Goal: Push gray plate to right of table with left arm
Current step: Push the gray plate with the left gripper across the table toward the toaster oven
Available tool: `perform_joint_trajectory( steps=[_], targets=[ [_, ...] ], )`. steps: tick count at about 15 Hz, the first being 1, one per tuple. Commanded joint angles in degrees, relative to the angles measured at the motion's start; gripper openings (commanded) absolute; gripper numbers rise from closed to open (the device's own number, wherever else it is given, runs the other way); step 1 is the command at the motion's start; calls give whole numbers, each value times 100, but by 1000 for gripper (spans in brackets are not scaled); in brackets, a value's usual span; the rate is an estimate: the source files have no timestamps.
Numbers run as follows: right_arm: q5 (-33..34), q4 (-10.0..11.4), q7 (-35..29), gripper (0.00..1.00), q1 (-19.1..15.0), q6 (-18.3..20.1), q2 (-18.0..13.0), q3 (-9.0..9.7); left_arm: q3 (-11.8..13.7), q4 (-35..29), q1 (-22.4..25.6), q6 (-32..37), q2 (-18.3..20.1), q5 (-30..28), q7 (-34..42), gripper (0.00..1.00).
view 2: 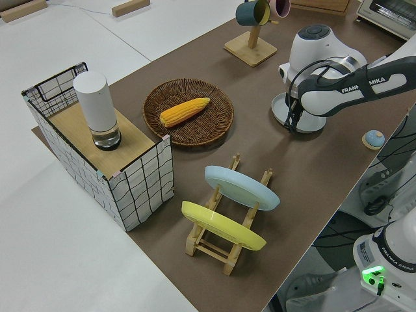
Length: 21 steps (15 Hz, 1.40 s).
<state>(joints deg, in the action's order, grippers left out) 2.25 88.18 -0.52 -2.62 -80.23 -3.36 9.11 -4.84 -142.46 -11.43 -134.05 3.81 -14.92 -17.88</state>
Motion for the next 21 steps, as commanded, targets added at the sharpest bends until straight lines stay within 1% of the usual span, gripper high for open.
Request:
perform_joint_trajectory(
  steps=[1, 2, 3, 4, 5, 6, 9, 10, 13, 15, 18, 21],
  targets=[
    [-5, 23, 43, 996, -46, 68, -60, 30, 53, 182, -901, -497, -388, -440, -811, 0],
    [3, 23, 43, 996, -46, 68, -60, 30, 36, 235, -1175, -743, -546, -467, -1127, 0],
    [-5, 23, 43, 996, -46, 68, -60, 30, -17, 279, -1308, -876, -661, -467, -1322, 0],
    [-5, 23, 43, 996, -46, 68, -60, 30, -148, 376, -1396, -1026, -810, -485, -1576, 0],
    [-5, 23, 43, 996, -46, 68, -60, 30, -384, 464, -1406, -1201, -925, -529, -1900, 0],
    [-5, 23, 43, 996, -46, 68, -60, 30, -691, 560, -1415, -1342, -969, -546, -2347, 0],
    [3, 23, 43, 996, -46, 68, -60, 30, -1080, 806, -1415, -1387, -1101, -538, -2930, 0],
    [-5, 23, 43, 996, -46, 68, -60, 30, -1133, 842, -1415, -1396, -1110, -538, -3001, 0],
    [3, 23, 43, 996, -46, 68, -60, 30, -1177, 974, -1502, -1501, -1286, -538, -3037, 0],
    [-5, 23, 43, 996, -46, 68, -60, 30, -1309, 1149, -1651, -1615, -1365, -547, -3195, 0],
    [3, 23, 43, 996, -46, 68, -60, 30, -1318, 1404, -1827, -1616, -1479, -547, -3248, 0],
    [3, 23, 43, 996, -46, 68, -60, 30, -1318, 1431, -2012, -1642, -1558, -538, -3362, 0]
  ],
)
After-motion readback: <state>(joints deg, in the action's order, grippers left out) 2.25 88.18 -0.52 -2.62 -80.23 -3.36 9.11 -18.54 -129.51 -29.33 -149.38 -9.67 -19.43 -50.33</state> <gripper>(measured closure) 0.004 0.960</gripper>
